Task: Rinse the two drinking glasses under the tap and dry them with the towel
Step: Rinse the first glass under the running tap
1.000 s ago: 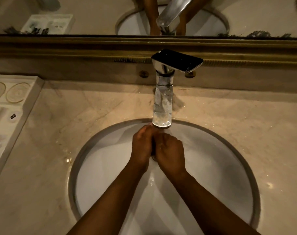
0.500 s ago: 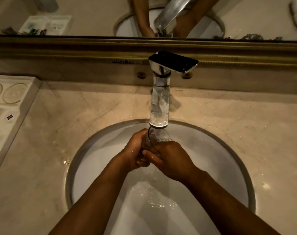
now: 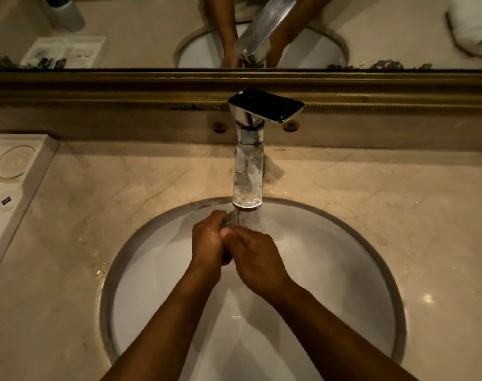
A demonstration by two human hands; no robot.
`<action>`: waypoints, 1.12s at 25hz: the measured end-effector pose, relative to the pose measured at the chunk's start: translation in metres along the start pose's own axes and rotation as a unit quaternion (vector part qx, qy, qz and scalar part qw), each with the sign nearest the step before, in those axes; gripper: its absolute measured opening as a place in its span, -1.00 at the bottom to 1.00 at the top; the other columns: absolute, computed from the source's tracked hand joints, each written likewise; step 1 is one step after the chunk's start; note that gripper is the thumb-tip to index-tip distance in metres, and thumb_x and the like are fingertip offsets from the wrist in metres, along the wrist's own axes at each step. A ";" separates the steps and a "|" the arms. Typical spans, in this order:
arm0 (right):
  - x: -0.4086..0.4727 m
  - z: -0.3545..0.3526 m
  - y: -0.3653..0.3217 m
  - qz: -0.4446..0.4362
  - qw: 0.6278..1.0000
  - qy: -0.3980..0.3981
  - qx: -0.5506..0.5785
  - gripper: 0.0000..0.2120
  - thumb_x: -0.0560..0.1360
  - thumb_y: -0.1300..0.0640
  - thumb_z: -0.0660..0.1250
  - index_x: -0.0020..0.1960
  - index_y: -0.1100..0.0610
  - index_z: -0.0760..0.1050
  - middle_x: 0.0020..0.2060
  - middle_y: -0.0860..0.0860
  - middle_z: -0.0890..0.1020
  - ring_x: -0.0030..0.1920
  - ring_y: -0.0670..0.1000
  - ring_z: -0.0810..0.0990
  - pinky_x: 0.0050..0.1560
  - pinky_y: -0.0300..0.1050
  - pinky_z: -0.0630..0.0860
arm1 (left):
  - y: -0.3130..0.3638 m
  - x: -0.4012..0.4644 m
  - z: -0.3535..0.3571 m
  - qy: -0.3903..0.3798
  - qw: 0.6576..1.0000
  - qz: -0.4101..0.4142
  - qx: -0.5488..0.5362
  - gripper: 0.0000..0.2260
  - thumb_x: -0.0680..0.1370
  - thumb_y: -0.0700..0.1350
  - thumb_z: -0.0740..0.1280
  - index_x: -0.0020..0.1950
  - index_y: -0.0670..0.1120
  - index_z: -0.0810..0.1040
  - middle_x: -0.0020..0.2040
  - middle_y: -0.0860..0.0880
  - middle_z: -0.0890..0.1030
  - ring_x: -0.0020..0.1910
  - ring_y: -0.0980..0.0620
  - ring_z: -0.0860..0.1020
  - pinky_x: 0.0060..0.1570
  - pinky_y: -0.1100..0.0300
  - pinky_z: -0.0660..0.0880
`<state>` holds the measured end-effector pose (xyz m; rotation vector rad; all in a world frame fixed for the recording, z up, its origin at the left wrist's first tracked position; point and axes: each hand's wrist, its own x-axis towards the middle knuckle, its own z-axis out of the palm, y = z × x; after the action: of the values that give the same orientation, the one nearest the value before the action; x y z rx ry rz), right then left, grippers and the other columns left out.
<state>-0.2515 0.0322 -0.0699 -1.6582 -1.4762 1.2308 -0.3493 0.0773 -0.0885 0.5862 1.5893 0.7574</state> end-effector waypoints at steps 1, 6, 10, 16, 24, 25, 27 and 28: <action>0.001 -0.004 0.007 -0.053 0.996 -0.022 -0.074 -0.53 0.62 -0.23 0.04 0.00 0.01 0.63 -0.14 -0.03 0.73 -0.15 -0.09 0.67 -0.02 -0.11 0.58 | 0.002 0.003 -0.002 -0.032 0.998 -0.056 -0.010 -0.76 0.56 0.01 0.25 -0.20 -0.08 0.58 -0.27 -0.18 0.55 -0.28 -0.11 0.51 -0.31 0.12 0.36; 0.015 -0.040 0.018 -0.241 0.927 -0.106 -0.268 -0.64 0.58 -0.24 0.14 0.09 -0.06 0.60 -0.02 -0.05 0.69 -0.06 -0.04 0.63 -0.10 -0.02 0.58 | 0.002 -0.001 -0.014 -0.190 0.961 -0.195 -0.049 -0.60 0.54 0.16 0.18 -0.38 -0.07 0.45 -0.52 0.00 0.39 -0.66 0.10 0.25 -0.57 0.38 0.10; 0.004 -0.042 0.022 -0.284 0.941 0.069 -0.173 -0.70 0.47 -0.14 0.41 0.10 0.02 0.64 0.07 -0.02 0.65 0.09 -0.05 0.59 -0.03 -0.11 0.59 | -0.001 -0.008 -0.016 -0.279 0.916 -0.249 -0.146 -0.63 0.46 0.15 0.24 -0.25 -0.14 0.59 -0.46 -0.04 0.53 -0.68 0.11 0.36 -0.62 0.40 0.12; -0.018 -0.013 0.026 0.009 0.979 0.048 0.199 -0.12 0.27 -0.09 0.61 0.48 -0.10 0.25 0.32 -0.16 0.51 0.29 -0.17 0.53 0.21 -0.22 0.56 | -0.022 -0.012 0.001 -0.184 0.951 -0.134 -0.209 -0.59 0.66 0.00 0.22 0.37 -0.23 0.56 0.34 -0.24 0.59 0.28 -0.22 0.57 0.38 -0.04 0.42; -0.007 -0.019 0.028 0.124 0.984 0.022 0.129 -0.05 0.31 -0.01 0.61 0.52 -0.04 0.11 0.25 -0.10 0.54 0.21 -0.06 0.58 0.15 -0.21 0.56 | -0.030 -0.021 0.009 -0.079 0.995 -0.016 -0.064 -0.61 0.67 0.11 0.13 0.16 -0.06 0.67 0.07 -0.12 0.75 0.09 -0.11 0.71 0.13 0.00 0.58; -0.007 -0.020 0.027 0.130 0.985 0.018 0.111 -0.03 0.30 -0.02 0.61 0.53 -0.03 0.10 0.28 -0.07 0.55 0.20 -0.04 0.60 0.16 -0.16 0.58 | -0.031 -0.021 0.009 -0.101 0.989 -0.038 -0.098 -0.60 0.66 0.10 0.13 0.19 -0.10 0.66 0.10 -0.17 0.74 0.10 -0.13 0.71 0.14 -0.01 0.57; -0.011 -0.018 0.022 0.145 0.985 0.020 0.096 -0.04 0.28 -0.08 0.60 0.52 -0.04 0.14 0.25 -0.11 0.56 0.18 -0.04 0.61 0.12 -0.18 0.59 | -0.030 -0.020 0.008 -0.115 0.974 -0.082 -0.175 -0.63 0.62 0.01 0.17 0.21 -0.16 0.65 0.13 -0.24 0.71 0.09 -0.21 0.70 0.11 -0.02 0.58; -0.015 -0.015 0.020 0.156 0.983 0.030 0.096 -0.13 0.28 -0.12 0.58 0.48 -0.05 0.24 0.19 -0.17 0.58 0.15 -0.06 0.63 0.06 -0.26 0.57 | -0.030 -0.019 0.005 -0.115 0.965 -0.106 -0.210 -0.64 0.60 -0.02 0.18 0.19 -0.17 0.66 0.10 -0.24 0.72 0.04 -0.22 0.71 0.08 -0.02 0.59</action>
<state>-0.2291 0.0155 -0.0778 -1.8209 -1.0497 1.4265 -0.3396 0.0445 -0.0987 0.1811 1.2063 0.8032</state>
